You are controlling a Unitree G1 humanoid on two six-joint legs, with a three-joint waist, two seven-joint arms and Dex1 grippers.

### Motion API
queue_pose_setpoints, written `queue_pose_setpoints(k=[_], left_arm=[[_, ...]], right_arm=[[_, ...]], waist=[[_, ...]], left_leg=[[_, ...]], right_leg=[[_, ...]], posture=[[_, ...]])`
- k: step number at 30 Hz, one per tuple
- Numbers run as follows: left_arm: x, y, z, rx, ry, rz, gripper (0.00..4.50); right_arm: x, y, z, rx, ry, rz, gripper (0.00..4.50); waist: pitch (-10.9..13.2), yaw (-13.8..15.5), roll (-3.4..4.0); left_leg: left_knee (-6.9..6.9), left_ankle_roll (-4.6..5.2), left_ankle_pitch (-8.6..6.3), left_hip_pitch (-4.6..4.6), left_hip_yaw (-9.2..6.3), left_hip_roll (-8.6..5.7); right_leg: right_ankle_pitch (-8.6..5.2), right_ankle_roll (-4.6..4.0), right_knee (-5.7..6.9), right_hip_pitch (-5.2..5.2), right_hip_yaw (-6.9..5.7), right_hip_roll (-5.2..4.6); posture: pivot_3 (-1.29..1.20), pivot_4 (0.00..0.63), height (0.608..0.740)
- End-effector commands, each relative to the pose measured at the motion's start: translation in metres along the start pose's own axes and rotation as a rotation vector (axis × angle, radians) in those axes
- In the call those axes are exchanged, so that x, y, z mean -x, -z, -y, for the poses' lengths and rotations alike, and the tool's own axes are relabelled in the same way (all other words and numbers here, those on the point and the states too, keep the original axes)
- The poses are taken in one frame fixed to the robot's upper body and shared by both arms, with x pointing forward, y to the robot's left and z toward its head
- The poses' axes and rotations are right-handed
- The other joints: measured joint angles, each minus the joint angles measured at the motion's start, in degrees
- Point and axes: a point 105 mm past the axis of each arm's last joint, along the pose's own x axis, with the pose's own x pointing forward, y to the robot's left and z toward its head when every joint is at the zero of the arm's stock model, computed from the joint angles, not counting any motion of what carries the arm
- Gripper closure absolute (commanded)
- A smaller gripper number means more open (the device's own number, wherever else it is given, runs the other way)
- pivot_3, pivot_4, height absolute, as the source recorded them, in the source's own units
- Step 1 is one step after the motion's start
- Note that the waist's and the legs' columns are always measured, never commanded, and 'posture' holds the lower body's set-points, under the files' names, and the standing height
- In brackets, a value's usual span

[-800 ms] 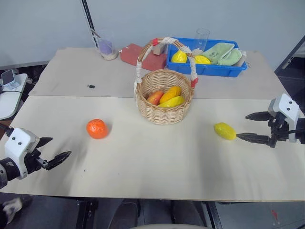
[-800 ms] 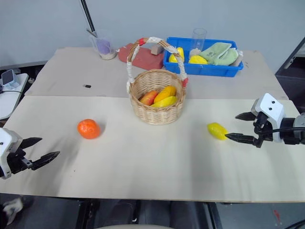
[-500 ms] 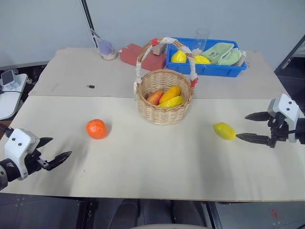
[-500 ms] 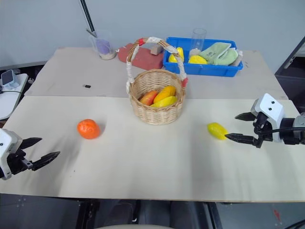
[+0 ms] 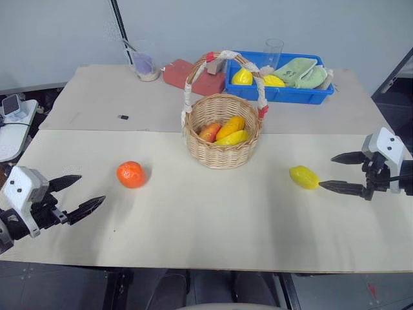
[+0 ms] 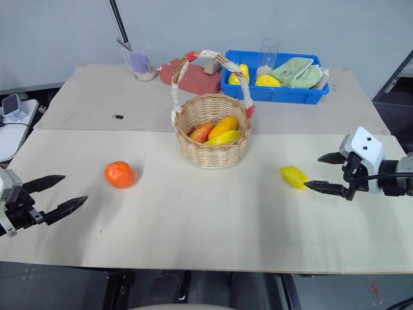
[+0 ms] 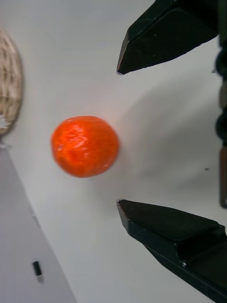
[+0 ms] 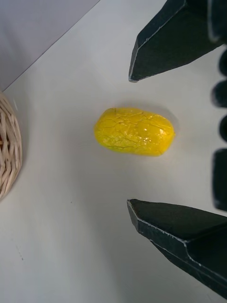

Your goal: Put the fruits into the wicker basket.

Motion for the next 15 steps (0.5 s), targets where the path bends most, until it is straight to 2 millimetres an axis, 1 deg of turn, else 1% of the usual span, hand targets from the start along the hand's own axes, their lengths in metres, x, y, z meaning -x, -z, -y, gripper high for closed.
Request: queue_pose_setpoints(k=[1,3,8,11,15], left_arm=[[0.001,-0.015,-0.003,-0.001,-0.032,0.064,0.0],[-0.004,-0.016,-0.002,-0.005,-0.052,0.079,0.0],[-0.026,-0.004,0.01,0.064,-0.046,0.066,0.0],[-0.047,0.0,0.013,0.095,-0.087,0.07,0.0],[-0.069,0.002,0.005,0.142,-0.166,0.11,0.0]], right_arm=[[0.005,-0.01,0.002,0.04,0.027,0.028,0.13],[0.005,-0.013,0.001,0.049,0.023,0.037,0.13],[0.0,-0.043,-0.016,0.077,-0.05,0.13,0.13],[-0.004,-0.067,-0.03,0.115,-0.108,0.194,0.13],[-0.01,-0.099,-0.052,0.164,-0.198,0.282,0.13]], waist=[[0.0,0.0,0.0],[0.0,0.0,0.0],[0.0,0.0,0.0],[0.0,0.1,-0.01],[0.0,0.2,-0.03]], left_leg=[[0.0,0.0,0.0,0.0,0.0,0.0],[0.0,0.0,0.0,0.0,0.0,0.0],[0.0,0.0,0.0,0.01,0.0,0.0],[0.01,0.0,0.0,0.01,-0.01,0.0],[0.02,0.0,0.0,-0.01,-0.03,-0.02]], right_leg=[[0.0,0.0,0.0,0.0,0.0,0.0],[0.0,0.0,0.01,0.0,0.0,0.0],[0.01,0.01,0.04,0.0,0.01,0.01],[0.01,0.02,0.03,0.01,0.01,0.01],[0.03,0.05,0.03,0.02,0.0,0.01]], posture=[[0.0,0.15,0.711],[0.0,0.15,0.711],[0.0,0.15,0.711],[0.0,0.15,0.711],[0.0,0.15,0.711]])
